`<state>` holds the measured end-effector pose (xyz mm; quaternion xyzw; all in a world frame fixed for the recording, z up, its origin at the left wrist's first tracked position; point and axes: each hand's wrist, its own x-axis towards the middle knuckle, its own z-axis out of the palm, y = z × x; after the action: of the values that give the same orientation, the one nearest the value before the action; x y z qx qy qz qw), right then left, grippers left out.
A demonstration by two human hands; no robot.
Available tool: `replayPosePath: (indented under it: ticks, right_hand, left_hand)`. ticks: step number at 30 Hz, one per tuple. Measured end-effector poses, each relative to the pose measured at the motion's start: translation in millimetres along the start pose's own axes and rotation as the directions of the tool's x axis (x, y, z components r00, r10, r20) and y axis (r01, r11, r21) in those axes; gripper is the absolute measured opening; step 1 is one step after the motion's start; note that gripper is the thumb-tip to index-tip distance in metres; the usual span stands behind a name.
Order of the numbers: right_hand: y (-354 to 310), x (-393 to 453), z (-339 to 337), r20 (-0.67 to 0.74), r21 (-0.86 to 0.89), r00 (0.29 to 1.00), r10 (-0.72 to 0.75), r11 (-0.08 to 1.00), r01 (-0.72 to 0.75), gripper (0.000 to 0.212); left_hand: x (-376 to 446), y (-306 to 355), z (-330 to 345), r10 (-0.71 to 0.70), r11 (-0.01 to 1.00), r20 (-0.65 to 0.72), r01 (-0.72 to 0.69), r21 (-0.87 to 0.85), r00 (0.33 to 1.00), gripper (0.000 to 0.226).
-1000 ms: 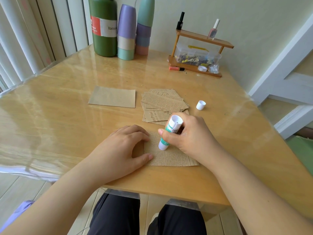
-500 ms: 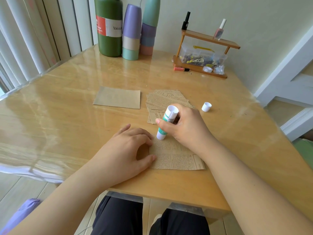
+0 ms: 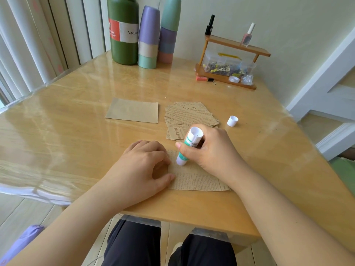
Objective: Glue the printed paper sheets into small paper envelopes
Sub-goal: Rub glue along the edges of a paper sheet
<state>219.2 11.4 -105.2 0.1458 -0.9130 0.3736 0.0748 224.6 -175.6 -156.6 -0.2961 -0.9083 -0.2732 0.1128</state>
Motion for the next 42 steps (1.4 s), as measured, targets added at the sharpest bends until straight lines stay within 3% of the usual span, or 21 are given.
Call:
replayPosePath:
  ticks: [28, 42]
  right_hand:
    - [-3, 31, 16, 0.003, -0.053, 1.0, 0.025, 0.998, -0.025, 0.029]
    - [-8, -2, 12, 0.032, -0.021, 0.999, -0.023, 0.999, 0.024, 0.03]
  left_hand:
    - [-1, 1, 1, -0.006, 0.993, -0.07, 0.015, 0.121, 0.998, 0.031]
    - [-1, -3, -3, -0.098, 0.995, -0.06, 0.097, -0.026, 0.993, 0.021]
